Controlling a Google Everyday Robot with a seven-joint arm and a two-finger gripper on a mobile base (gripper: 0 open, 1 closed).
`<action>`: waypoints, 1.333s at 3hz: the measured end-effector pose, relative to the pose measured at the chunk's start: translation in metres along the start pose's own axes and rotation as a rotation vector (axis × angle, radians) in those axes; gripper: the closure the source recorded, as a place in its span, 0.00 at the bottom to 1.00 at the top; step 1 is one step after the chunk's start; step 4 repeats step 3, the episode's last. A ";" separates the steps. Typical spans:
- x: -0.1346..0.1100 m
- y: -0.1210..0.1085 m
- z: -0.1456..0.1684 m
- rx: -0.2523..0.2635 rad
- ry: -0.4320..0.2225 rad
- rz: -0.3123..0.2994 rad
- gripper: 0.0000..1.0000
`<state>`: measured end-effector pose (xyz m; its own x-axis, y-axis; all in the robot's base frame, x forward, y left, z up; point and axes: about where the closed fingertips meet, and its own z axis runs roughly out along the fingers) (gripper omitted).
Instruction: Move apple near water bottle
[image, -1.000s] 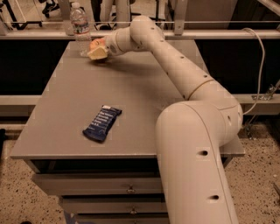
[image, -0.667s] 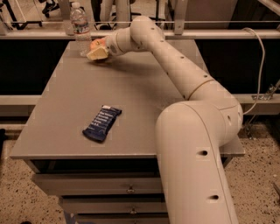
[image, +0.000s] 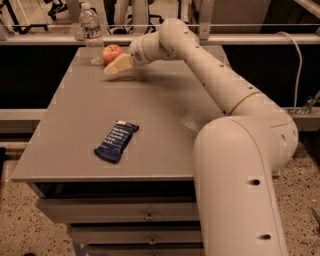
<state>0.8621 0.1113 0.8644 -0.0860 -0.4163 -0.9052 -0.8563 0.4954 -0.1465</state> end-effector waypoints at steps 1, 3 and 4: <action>-0.002 -0.013 -0.046 0.033 0.001 -0.019 0.00; -0.014 -0.045 -0.132 0.100 0.003 -0.090 0.00; -0.014 -0.045 -0.132 0.100 0.003 -0.090 0.00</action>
Offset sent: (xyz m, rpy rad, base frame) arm -0.0416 -0.1991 0.1296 -0.0993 -0.1977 -0.0975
